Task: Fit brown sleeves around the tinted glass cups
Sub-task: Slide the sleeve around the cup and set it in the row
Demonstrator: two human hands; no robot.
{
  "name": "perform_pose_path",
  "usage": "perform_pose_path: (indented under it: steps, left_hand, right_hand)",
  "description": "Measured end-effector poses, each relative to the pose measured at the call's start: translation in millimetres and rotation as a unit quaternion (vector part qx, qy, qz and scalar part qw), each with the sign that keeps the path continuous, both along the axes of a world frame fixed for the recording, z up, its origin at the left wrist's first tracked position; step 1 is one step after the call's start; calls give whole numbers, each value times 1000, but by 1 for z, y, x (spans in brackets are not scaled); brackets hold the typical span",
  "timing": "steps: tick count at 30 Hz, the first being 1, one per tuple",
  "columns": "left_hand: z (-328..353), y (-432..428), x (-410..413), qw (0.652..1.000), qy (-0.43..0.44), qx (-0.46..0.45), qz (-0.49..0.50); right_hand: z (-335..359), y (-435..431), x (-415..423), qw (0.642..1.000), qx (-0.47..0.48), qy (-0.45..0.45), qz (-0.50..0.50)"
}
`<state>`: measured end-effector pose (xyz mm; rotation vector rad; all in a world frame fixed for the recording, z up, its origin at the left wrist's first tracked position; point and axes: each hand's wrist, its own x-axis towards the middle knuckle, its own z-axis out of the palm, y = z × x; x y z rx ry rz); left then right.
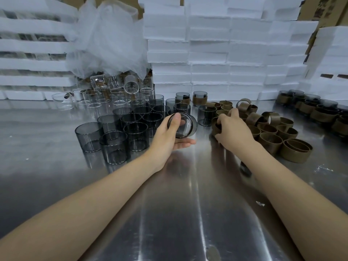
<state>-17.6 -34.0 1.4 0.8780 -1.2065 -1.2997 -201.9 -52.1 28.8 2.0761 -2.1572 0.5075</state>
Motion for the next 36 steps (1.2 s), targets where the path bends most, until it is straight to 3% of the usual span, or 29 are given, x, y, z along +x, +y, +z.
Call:
perform_pose_path:
  steps: [5, 11, 20, 24, 29, 36]
  left_hand:
    - [0, 0, 0, 1000, -16, 2, -7]
    - [1, 0, 0, 1000, -19, 4, -8]
    - [2, 1, 0, 1000, -21, 4, -10]
    - [2, 1, -1, 1000, -19, 3, -14]
    - [2, 2, -2, 1000, -2, 6, -5]
    - [4, 6, -1, 999, 19, 6, -39]
  right_hand:
    - [0, -2, -2, 999, -20, -50, 5]
    - [0, -12, 2, 979, -57, -190, 51]
    - [4, -10, 8, 956, -85, -266, 91]
    - [8, -8, 9, 906, -102, -405, 68]
    - [13, -7, 11, 851, -107, -510, 59]
    - [7, -3, 23, 747, -19, -640, 179]
